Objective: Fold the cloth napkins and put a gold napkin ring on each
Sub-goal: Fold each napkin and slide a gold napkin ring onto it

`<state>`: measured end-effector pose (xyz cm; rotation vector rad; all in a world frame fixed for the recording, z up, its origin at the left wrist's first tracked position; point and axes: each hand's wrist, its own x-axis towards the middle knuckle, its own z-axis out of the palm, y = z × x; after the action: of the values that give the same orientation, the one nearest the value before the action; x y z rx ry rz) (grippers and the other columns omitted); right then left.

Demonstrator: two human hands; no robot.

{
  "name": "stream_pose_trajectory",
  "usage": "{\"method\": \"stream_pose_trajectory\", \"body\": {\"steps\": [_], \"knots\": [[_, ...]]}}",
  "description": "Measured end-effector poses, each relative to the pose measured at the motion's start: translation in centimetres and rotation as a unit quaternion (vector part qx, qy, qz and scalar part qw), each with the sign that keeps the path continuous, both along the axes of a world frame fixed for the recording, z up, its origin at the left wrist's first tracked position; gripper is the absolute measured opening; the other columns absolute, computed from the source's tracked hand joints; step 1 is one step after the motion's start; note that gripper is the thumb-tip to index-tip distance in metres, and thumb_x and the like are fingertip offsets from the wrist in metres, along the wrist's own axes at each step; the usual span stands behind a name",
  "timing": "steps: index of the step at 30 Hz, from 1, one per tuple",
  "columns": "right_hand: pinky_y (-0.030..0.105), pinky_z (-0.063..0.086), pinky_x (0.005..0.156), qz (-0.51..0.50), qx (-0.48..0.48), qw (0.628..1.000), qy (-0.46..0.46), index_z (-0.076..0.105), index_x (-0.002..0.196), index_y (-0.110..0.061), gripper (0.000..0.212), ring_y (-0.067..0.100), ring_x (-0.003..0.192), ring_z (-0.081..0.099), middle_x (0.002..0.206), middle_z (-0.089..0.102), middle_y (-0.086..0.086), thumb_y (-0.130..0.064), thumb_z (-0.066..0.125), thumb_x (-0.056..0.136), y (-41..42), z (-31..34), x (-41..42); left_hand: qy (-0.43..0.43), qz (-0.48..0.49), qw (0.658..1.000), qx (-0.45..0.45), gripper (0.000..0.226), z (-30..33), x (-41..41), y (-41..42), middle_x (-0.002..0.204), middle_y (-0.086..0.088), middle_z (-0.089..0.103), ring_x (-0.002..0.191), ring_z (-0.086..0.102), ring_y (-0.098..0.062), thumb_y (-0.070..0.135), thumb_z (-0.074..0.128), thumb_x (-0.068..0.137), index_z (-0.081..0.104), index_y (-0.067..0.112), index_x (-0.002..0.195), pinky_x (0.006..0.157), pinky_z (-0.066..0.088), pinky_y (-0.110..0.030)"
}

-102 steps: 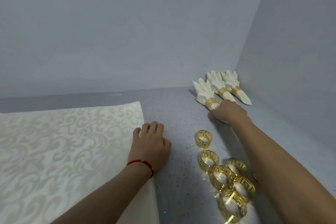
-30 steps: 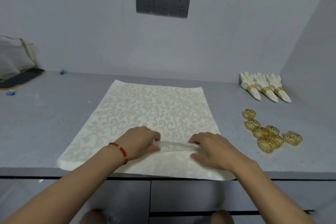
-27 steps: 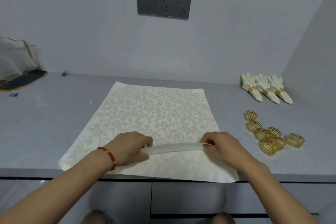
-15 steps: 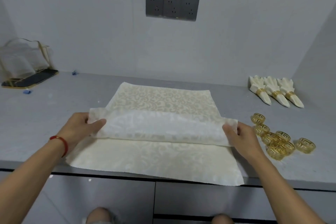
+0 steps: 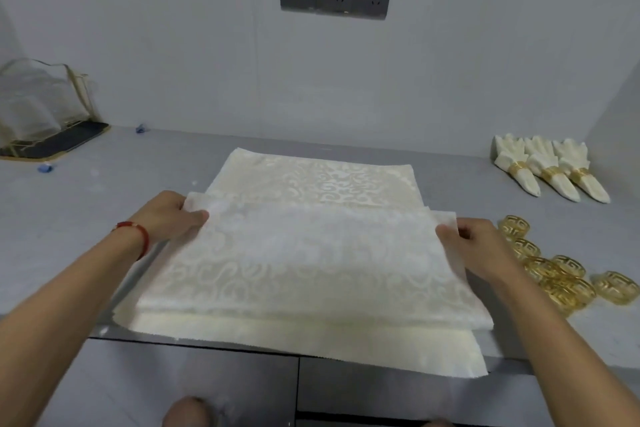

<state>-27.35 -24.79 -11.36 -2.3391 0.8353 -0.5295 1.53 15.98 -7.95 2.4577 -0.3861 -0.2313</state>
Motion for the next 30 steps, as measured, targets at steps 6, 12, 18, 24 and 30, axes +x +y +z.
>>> {"method": "stream_pose_trajectory", "body": {"steps": [6, 12, 18, 24, 30], "knots": [[0.033, 0.027, 0.054, -0.048, -0.011, 0.998, 0.035, 0.037, 0.059, -0.015, 0.049, 0.018, 0.052, 0.036, 0.054, 0.038, 0.001, -0.028, 0.069, 0.094, -2.3, -0.6, 4.9, -0.034, 0.042, 0.999, 0.007, 0.032, -1.5, 3.8, -4.1, 0.058, -0.006, 0.047, 0.054, 0.046, -0.024, 0.022, 0.071, 0.083, 0.051, 0.01, 0.062, 0.05, 0.032, -0.027], [0.035, 0.025, 0.056, -0.068, 0.013, 0.997, 0.023, 0.033, 0.064, -0.017, 0.053, 0.018, 0.053, 0.03, 0.056, 0.032, -0.001, -0.037, 0.075, 0.09, -3.5, -3.2, 5.2, -0.048, 0.082, 0.995, -0.025, 0.024, -4.2, 5.0, -4.0, 0.066, -0.007, 0.057, 0.059, 0.049, -0.022, 0.022, 0.074, 0.08, 0.056, 0.011, 0.068, 0.056, 0.036, -0.027], [0.031, 0.032, 0.056, -0.103, 0.044, 0.994, 0.019, 0.042, 0.061, -0.017, 0.047, 0.019, 0.054, 0.039, 0.056, 0.041, 0.0, -0.037, 0.072, 0.091, -4.3, -3.4, 5.7, -0.066, 0.113, 0.991, -0.023, 0.013, -4.7, 5.8, -4.1, 0.081, -0.01, 0.069, 0.075, 0.058, -0.028, 0.011, 0.064, 0.089, 0.073, 0.009, 0.08, 0.07, 0.045, -0.033], [0.031, 0.037, 0.056, -0.133, 0.045, 0.989, 0.047, 0.049, 0.061, -0.018, 0.042, 0.023, 0.055, 0.049, 0.057, 0.049, 0.001, -0.043, 0.071, 0.087, -4.4, -3.2, 6.4, -0.056, 0.127, 0.99, -0.021, 0.018, -5.1, 6.6, -4.0, 0.072, -0.011, 0.069, 0.063, 0.056, -0.021, 0.011, 0.069, 0.087, 0.073, 0.003, 0.072, 0.061, 0.042, -0.027], [0.03, 0.037, 0.056, -0.152, 0.041, 0.985, 0.07, 0.05, 0.059, -0.02, 0.041, 0.023, 0.053, 0.051, 0.056, 0.051, 0.0, -0.044, 0.069, 0.087, -4.2, -2.9, 6.8, -0.028, 0.136, 0.99, -0.012, 0.021, -5.0, 7.2, -4.1, 0.077, -0.018, 0.073, 0.059, 0.056, -0.023, 0.019, 0.073, 0.086, 0.076, -0.001, 0.08, 0.051, 0.038, -0.024]]}}
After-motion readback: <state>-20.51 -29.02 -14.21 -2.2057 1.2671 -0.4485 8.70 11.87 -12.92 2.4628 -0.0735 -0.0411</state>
